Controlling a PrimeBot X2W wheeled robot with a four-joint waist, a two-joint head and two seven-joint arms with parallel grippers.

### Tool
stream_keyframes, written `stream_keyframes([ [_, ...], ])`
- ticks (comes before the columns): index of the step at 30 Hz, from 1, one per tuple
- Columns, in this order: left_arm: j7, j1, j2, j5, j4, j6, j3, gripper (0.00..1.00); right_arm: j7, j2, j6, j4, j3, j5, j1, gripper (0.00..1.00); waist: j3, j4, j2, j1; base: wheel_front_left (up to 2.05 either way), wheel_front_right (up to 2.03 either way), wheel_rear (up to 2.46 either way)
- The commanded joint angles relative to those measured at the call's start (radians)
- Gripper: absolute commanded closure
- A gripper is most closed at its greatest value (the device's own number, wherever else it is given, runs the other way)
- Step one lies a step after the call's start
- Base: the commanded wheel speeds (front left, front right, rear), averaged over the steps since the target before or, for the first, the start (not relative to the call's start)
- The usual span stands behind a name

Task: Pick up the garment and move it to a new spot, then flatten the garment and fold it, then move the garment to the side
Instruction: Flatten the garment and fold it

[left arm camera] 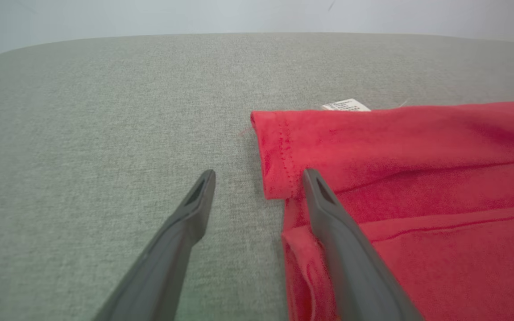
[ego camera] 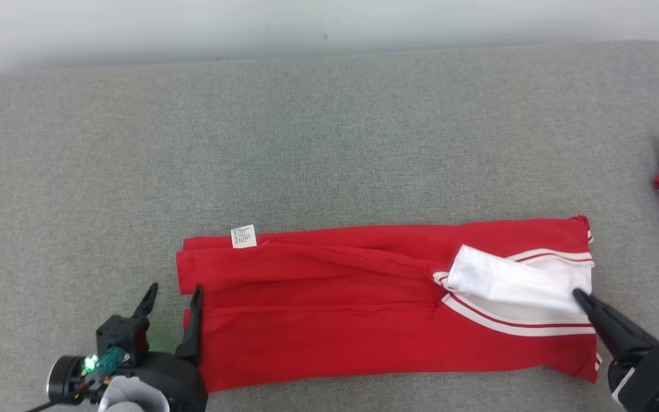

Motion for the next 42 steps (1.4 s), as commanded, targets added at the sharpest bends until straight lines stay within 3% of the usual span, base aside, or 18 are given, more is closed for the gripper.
stream_keyframes([
  [1, -0.007, 0.023, 0.001, -0.005, 0.001, 0.008, 0.009, 0.00, 0.011, 0.008, -0.002, 0.004, 0.002, -0.005, 0.016, 1.00, -0.012, -0.003, 0.0001, 0.0002, 0.00, 0.00, 0.00],
  [5, -0.009, 0.059, 0.006, 0.004, -0.020, 0.025, 0.040, 0.00, 0.026, 0.009, -0.002, 0.020, -0.003, -0.040, 0.035, 1.00, -0.035, -0.001, 0.0001, 0.0002, 0.00, 0.00, 0.00],
  [6, -0.010, 0.069, 0.005, 0.010, -0.039, 0.028, 0.055, 0.00, 0.027, 0.012, -0.002, 0.024, -0.004, -0.047, 0.039, 0.76, -0.041, 0.001, 0.0001, 0.0002, 0.00, 0.00, 0.00],
  [7, -0.010, 0.082, 0.005, 0.019, -0.057, 0.034, 0.072, 0.00, 0.029, 0.018, -0.002, 0.030, -0.007, -0.054, 0.044, 0.00, -0.047, 0.002, 0.0001, 0.0002, 0.00, 0.00, 0.00],
  [19, -0.009, 0.279, -0.075, 0.153, -0.281, 0.001, 0.268, 0.00, -0.027, 0.082, -0.002, 0.043, -0.030, -0.101, 0.093, 0.00, -0.136, 0.026, 0.0001, 0.0002, 0.00, 0.00, 0.00],
  [32, -0.009, 0.470, -0.233, 0.305, -0.465, -0.116, 0.467, 0.00, -0.357, 0.215, -0.002, 0.119, -0.048, -0.291, 0.147, 0.00, -0.231, 0.022, 0.0001, 0.0002, 0.00, 0.00, 0.00],
  [42, -0.009, 0.560, -0.297, 0.364, -0.474, -0.178, 0.565, 0.00, -0.573, 0.206, -0.002, 0.224, 0.015, -0.399, 0.144, 0.00, -0.261, 0.005, 0.0001, 0.0002, 0.00, 0.00, 0.00],
])
